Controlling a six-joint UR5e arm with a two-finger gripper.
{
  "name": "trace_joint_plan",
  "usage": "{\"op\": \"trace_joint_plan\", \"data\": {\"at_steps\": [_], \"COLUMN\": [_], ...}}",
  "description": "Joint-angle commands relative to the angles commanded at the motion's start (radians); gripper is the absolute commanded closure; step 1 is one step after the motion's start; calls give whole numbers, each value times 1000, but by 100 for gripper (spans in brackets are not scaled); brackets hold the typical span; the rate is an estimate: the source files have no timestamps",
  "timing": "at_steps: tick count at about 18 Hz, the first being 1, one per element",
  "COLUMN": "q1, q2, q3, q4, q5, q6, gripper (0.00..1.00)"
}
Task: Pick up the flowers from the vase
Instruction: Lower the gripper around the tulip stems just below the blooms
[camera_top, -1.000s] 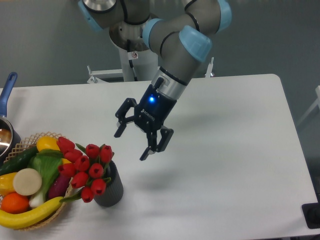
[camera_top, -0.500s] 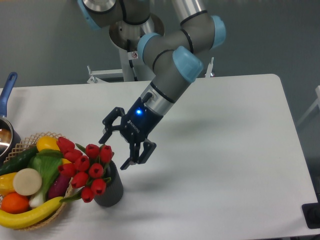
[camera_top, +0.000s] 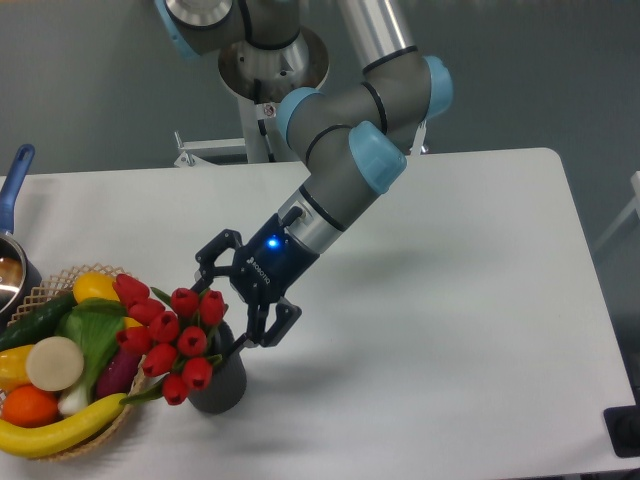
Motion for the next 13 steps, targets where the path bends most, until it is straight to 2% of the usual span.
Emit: {"op": "trace_joint_plan", "data": {"at_steps": [10, 11, 13], "q1": [-32, -32, -31], "q2": [-38, -38, -38], "q3": [46, 46, 46], "q4": [2, 0, 2], "q5": [-18, -18, -18], "q6": [-2, -2, -2], "gripper": [0, 5, 33]}}
